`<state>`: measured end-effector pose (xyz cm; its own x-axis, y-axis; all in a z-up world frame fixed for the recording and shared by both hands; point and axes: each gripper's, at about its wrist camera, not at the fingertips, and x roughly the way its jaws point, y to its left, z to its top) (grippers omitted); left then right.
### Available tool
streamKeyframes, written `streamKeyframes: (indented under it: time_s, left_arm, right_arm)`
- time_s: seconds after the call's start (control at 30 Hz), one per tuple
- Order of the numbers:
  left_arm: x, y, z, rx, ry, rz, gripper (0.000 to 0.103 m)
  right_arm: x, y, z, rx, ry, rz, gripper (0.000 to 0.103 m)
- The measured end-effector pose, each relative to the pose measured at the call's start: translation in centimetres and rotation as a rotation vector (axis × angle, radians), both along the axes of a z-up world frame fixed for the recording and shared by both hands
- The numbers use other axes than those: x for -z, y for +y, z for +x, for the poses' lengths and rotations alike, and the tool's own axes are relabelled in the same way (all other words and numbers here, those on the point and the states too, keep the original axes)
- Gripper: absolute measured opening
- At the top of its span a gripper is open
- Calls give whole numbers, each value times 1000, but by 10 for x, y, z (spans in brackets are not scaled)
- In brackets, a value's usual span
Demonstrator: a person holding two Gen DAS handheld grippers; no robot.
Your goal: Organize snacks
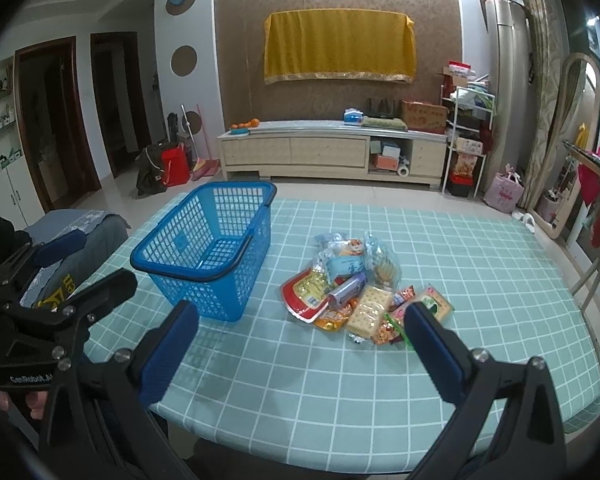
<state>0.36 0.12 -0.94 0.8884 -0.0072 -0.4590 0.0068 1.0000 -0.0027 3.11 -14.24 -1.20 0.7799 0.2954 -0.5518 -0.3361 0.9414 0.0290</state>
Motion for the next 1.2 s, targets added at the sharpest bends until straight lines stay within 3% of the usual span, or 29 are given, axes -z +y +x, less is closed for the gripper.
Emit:
streamKeyframes:
  time_s: [1.2]
  left_arm:
    - [-2, 1, -5, 3, 0, -23, 103]
  right_arm:
    - [2, -1, -1, 11, 27, 4, 103]
